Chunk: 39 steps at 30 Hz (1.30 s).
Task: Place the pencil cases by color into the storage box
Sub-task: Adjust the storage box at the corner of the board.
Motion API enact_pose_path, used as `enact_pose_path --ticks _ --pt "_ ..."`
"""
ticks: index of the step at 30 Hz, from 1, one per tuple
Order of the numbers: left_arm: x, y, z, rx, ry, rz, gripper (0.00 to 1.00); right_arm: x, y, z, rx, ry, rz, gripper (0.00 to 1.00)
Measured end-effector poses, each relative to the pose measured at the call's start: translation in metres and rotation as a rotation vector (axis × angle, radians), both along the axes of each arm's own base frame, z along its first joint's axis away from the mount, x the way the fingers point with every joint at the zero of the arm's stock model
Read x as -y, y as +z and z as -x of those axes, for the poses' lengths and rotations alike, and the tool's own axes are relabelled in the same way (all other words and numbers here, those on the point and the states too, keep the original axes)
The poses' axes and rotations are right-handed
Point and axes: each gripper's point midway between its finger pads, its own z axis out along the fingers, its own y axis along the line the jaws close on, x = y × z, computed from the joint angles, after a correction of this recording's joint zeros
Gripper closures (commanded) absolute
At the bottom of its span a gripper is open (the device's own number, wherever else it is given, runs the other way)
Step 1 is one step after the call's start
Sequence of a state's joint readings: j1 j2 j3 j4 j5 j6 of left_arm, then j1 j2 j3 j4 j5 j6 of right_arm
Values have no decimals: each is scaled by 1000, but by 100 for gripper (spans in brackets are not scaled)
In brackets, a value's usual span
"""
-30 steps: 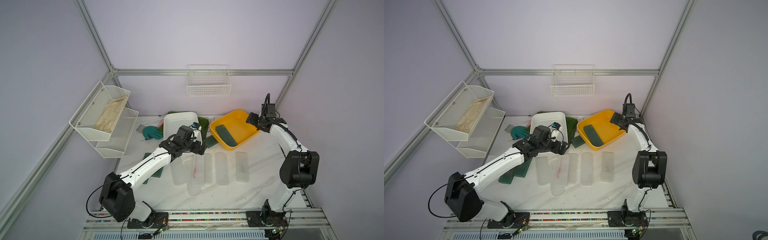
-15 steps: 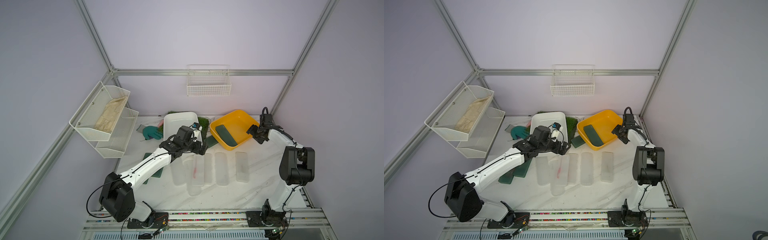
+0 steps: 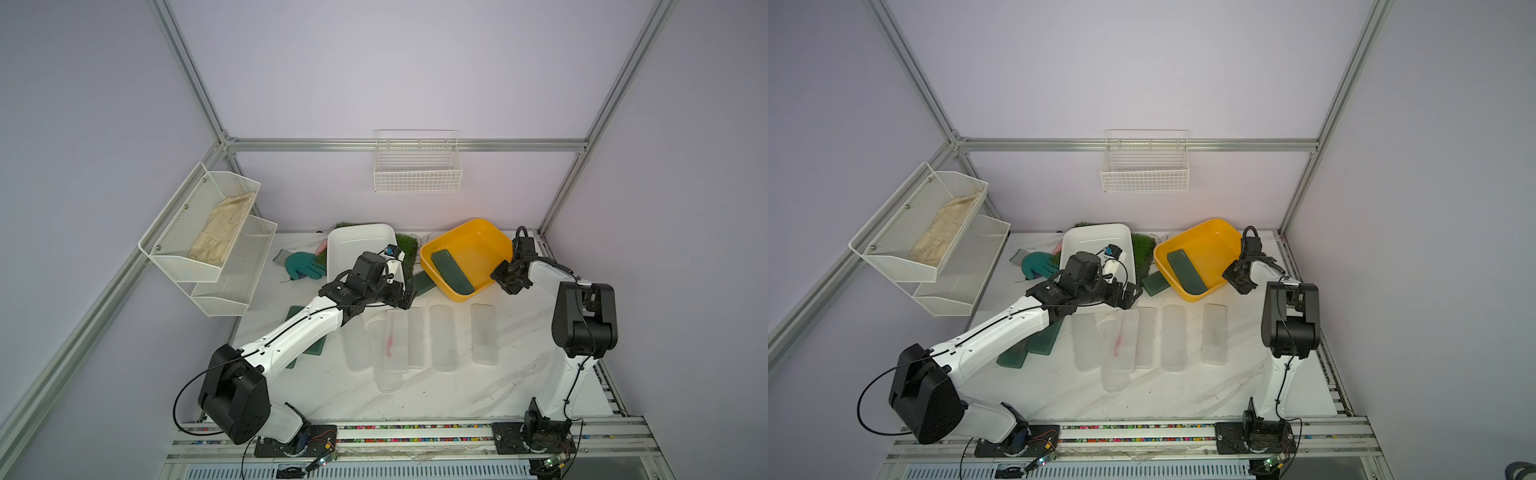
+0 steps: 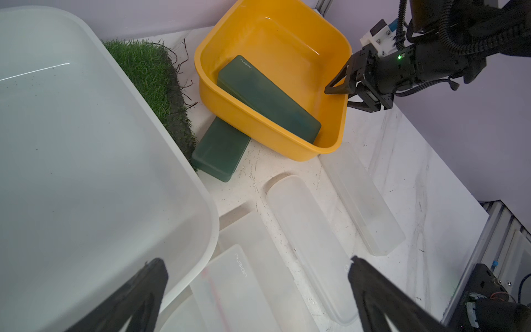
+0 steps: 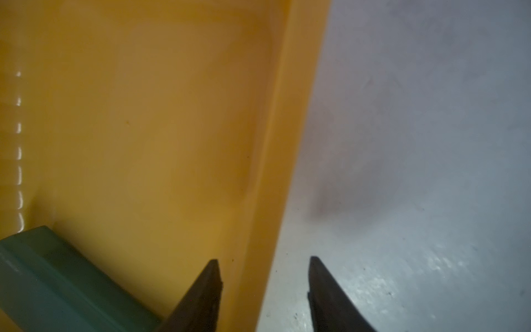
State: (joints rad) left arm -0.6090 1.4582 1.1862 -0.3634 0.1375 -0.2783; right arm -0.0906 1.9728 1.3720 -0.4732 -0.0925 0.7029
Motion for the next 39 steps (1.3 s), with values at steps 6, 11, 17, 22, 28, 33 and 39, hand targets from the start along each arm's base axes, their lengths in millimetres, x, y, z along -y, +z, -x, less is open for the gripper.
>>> enact_pose_path --ticks 6,11,17,22,28,33,39 --pt "0 1 0 2 -1 3 0 -1 1 -6 23 -16 -15 72" --pt "1 1 0 3 -2 3 0 0 2 -9 34 -38 -24 81" --pt "1 1 0 2 -2 3 0 6 7 -5 46 -84 -22 85" --pt "1 1 0 2 -4 5 0 24 21 8 71 -156 -23 90" --pt "0 -5 2 -7 -5 -1 0 47 26 23 74 -230 -19 92" --pt "0 -7 2 -10 -6 -2 0 62 19 36 58 -300 -34 93" --pt "0 -7 2 -10 -6 -2 0 72 23 49 71 -384 -42 95"
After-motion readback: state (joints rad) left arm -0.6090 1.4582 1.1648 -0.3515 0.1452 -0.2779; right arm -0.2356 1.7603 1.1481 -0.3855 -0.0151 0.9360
